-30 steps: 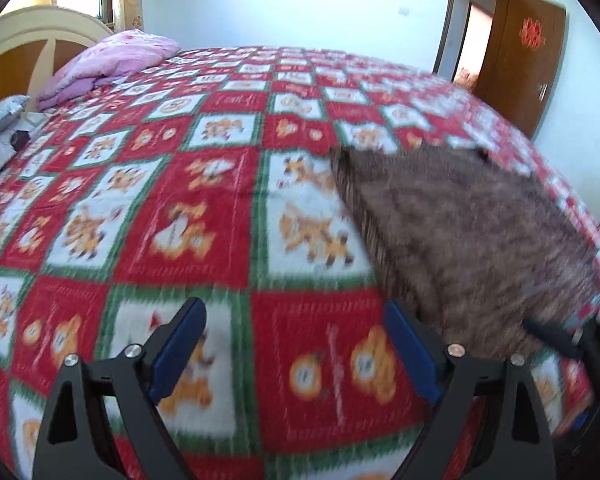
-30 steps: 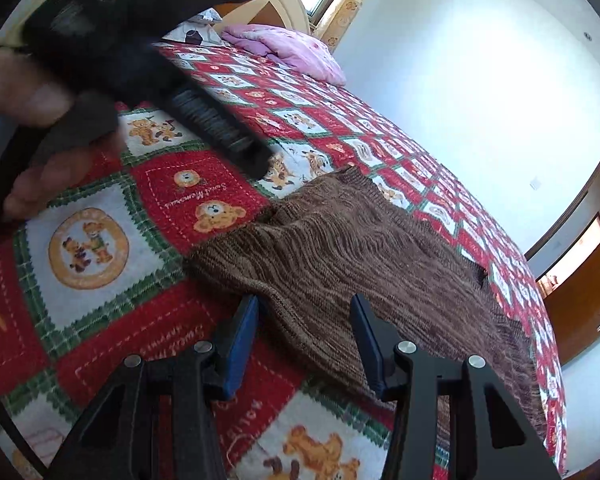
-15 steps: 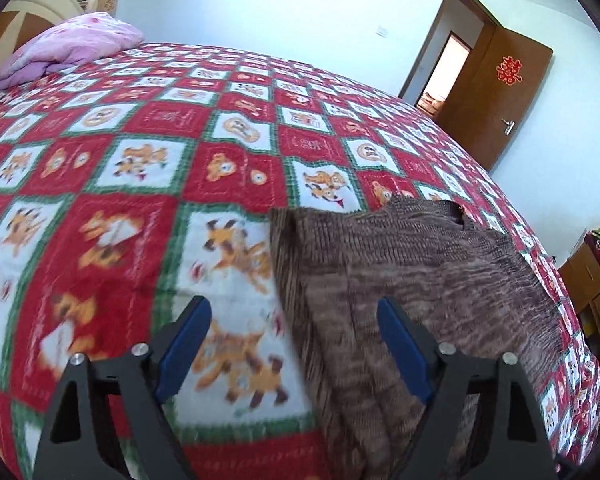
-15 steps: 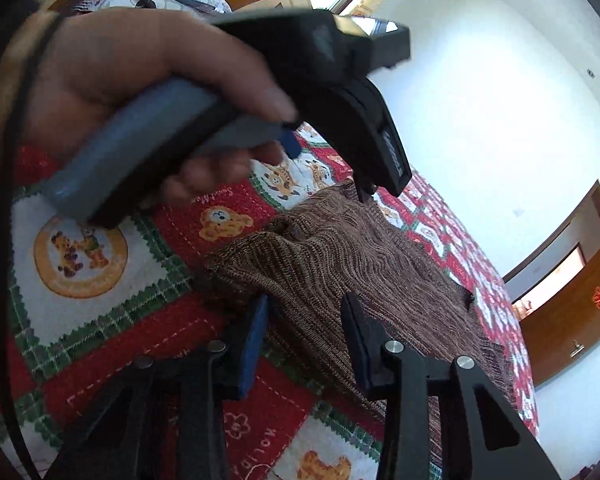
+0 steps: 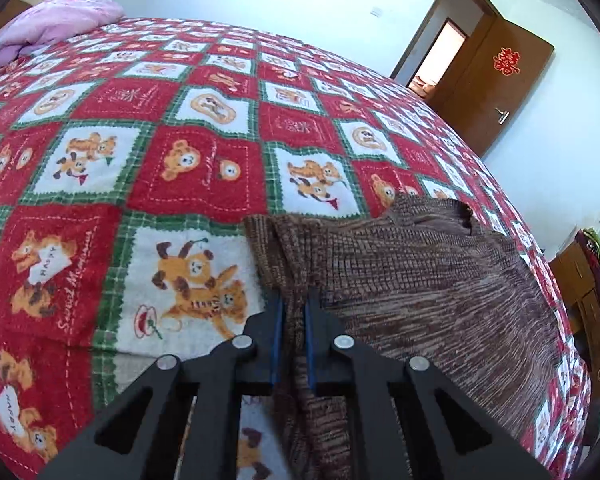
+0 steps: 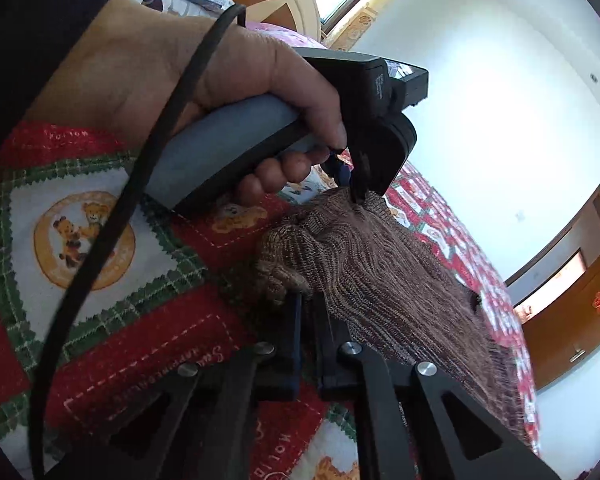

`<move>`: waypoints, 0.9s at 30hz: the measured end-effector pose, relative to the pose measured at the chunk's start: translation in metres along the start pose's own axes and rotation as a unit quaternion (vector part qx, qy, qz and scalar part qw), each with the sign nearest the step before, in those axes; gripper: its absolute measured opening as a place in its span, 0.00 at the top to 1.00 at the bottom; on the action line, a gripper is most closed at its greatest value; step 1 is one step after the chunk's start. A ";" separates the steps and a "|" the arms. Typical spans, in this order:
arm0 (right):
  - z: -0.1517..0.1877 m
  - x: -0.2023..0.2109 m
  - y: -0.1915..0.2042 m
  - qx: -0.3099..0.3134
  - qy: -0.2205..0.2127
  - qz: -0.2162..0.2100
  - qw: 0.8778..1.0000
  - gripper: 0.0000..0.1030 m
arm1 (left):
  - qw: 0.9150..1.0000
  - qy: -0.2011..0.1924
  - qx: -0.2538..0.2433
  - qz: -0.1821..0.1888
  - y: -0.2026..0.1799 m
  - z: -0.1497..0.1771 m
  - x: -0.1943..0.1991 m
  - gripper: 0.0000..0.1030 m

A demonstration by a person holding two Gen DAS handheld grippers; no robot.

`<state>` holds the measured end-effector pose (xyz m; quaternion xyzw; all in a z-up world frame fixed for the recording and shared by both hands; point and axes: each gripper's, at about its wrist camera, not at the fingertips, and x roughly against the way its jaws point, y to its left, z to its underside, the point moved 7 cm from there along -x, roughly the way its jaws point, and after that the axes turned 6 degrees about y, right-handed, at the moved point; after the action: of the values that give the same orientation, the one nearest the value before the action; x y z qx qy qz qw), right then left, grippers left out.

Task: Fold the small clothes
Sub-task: 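Grasp the sweater end with the right gripper while the left gripper grasps its edge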

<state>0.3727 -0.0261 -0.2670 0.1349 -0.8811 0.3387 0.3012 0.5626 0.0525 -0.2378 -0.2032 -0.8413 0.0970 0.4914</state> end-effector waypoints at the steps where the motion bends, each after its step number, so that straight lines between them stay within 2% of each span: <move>1: -0.001 0.004 -0.005 -0.010 -0.004 -0.014 1.000 0.97 | 1.000 0.003 0.008 0.001 0.001 -0.001 0.001 0.90; 5: -0.005 0.027 -0.024 -0.051 -0.029 -0.053 0.997 0.97 | 0.999 0.010 0.035 0.004 0.000 -0.002 0.008 0.91; 9: -0.004 0.053 -0.052 -0.107 -0.047 -0.107 0.987 0.97 | 0.999 0.000 0.042 0.012 -0.008 -0.008 0.026 0.91; 15: 0.021 0.071 -0.117 -0.235 -0.048 -0.180 0.954 0.97 | 0.993 -0.030 0.095 0.064 -0.032 -0.024 0.049 0.92; 22: 0.056 0.081 -0.158 -0.312 -0.049 -0.215 0.924 0.98 | 0.989 -0.050 0.097 0.098 -0.088 -0.039 0.057 0.92; 27: 0.086 0.085 -0.187 -0.359 -0.058 -0.227 0.904 0.98 | 0.989 -0.058 0.079 0.109 -0.129 -0.051 0.057 0.92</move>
<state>0.3511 -0.2249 -0.1683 0.2338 -0.9044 -0.0863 0.3462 0.5504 -0.0407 -0.1203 -0.2482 -0.8307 0.2282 0.4431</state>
